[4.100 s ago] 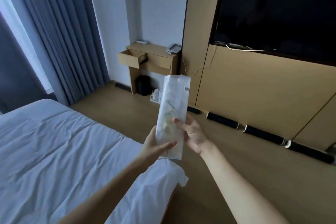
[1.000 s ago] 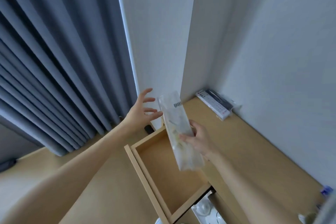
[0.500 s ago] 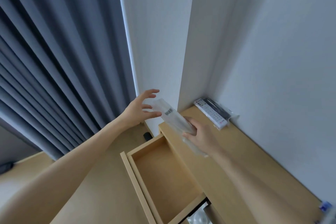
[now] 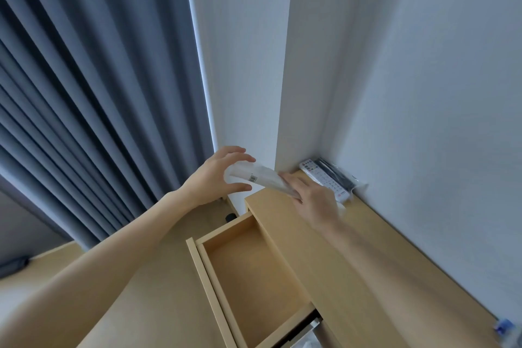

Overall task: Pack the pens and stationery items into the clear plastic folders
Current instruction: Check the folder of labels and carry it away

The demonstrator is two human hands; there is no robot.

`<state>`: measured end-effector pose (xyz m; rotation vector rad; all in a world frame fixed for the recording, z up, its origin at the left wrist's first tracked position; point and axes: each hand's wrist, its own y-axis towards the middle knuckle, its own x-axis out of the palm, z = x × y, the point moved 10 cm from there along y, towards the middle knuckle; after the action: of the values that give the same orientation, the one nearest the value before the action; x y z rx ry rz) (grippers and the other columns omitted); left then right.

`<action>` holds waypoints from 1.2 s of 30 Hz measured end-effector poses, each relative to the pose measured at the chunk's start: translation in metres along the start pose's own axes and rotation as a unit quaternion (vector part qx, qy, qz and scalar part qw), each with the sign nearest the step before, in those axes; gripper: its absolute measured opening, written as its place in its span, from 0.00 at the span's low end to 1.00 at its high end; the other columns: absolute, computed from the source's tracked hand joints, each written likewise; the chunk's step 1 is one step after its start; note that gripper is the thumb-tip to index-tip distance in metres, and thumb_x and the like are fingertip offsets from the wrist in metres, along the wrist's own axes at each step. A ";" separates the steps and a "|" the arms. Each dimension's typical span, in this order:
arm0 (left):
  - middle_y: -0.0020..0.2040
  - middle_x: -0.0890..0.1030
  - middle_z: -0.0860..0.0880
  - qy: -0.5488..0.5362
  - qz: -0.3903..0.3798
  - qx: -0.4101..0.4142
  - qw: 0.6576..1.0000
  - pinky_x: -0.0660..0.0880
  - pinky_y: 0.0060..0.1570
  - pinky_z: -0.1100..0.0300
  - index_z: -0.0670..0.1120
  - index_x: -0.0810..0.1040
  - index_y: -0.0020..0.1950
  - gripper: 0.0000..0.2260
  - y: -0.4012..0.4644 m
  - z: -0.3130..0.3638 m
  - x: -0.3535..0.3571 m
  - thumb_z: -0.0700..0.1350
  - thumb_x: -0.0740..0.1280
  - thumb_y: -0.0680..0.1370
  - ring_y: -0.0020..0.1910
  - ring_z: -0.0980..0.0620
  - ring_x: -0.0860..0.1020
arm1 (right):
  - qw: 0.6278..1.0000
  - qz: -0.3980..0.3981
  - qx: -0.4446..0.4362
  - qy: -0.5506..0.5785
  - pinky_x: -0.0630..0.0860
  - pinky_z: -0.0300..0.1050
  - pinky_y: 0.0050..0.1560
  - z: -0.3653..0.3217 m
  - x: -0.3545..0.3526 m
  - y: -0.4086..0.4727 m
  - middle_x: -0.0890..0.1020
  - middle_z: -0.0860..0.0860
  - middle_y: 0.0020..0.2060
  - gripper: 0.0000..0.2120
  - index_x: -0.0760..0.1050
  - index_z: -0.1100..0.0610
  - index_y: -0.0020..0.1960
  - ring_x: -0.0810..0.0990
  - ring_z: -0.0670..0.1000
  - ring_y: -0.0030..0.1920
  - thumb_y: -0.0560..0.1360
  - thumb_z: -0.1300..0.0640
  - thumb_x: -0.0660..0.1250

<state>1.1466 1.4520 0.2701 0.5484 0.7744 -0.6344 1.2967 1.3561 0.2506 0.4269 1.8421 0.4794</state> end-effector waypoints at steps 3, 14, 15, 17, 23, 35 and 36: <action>0.68 0.69 0.56 0.057 0.007 0.001 0.998 0.71 0.63 0.53 0.58 0.74 0.63 0.21 -0.003 0.000 -0.001 0.52 0.73 0.72 0.65 0.55 0.69 | 1.000 0.001 -0.023 0.005 0.69 0.35 0.27 -0.007 -0.003 0.001 0.83 0.47 0.42 0.36 0.72 0.49 0.62 0.81 0.52 0.34 0.59 0.68 0.77; 0.56 0.81 0.46 0.333 0.065 0.153 0.928 0.77 0.55 0.46 0.47 0.80 0.58 0.22 -0.018 0.034 0.021 0.40 0.77 0.65 0.57 0.42 0.79 | 0.993 0.014 -0.083 -0.086 0.73 0.38 0.26 -0.020 -0.004 0.003 0.83 0.50 0.40 0.33 0.81 0.55 0.56 0.83 0.52 0.36 0.52 0.69 0.79; 0.54 0.82 0.45 0.349 0.076 0.160 0.920 0.78 0.52 0.48 0.45 0.80 0.56 0.23 -0.020 0.038 0.027 0.37 0.78 0.62 0.54 0.42 0.80 | 0.991 0.017 -0.088 -0.097 0.73 0.38 0.26 -0.024 -0.004 0.003 0.83 0.50 0.39 0.33 0.81 0.55 0.56 0.83 0.52 0.36 0.52 0.68 0.79; 0.52 0.81 0.44 0.360 0.090 0.165 0.914 0.79 0.50 0.49 0.44 0.79 0.56 0.24 -0.022 0.043 0.042 0.35 0.77 0.61 0.49 0.42 0.81 | 0.989 0.015 -0.095 -0.112 0.74 0.38 0.28 -0.030 0.002 0.000 0.83 0.49 0.39 0.33 0.81 0.55 0.56 0.82 0.52 0.36 0.51 0.68 0.78; 0.45 0.79 0.46 0.383 0.087 0.144 0.908 0.77 0.40 0.52 0.43 0.72 0.52 0.21 -0.018 0.033 0.067 0.36 0.72 0.61 0.42 0.43 0.78 | 0.985 0.042 -0.089 -0.144 0.74 0.40 0.31 -0.046 0.014 -0.016 0.82 0.48 0.37 0.27 0.81 0.56 0.53 0.81 0.50 0.35 0.55 0.65 0.79; 0.45 0.83 0.47 0.322 0.053 0.232 0.916 0.78 0.32 0.56 0.43 0.77 0.53 0.14 -0.031 0.009 0.107 0.38 0.56 0.72 0.39 0.46 0.81 | 0.986 -0.006 -0.009 -0.169 0.75 0.41 0.34 -0.030 0.058 -0.049 0.82 0.49 0.37 0.23 0.81 0.55 0.49 0.81 0.50 0.36 0.55 0.63 0.80; 0.45 0.83 0.47 0.318 0.043 0.247 0.914 0.78 0.32 0.57 0.43 0.77 0.53 0.14 -0.033 0.005 0.113 0.38 0.56 0.73 0.40 0.47 0.82 | 0.985 -0.022 0.009 -0.169 0.76 0.42 0.35 -0.029 0.066 -0.055 0.82 0.50 0.38 0.23 0.81 0.55 0.49 0.81 0.51 0.36 0.55 0.63 0.80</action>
<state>1.1880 1.3907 0.1789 1.2889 1.1990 -0.5693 1.2463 1.3399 0.1775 0.4497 1.5253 0.3371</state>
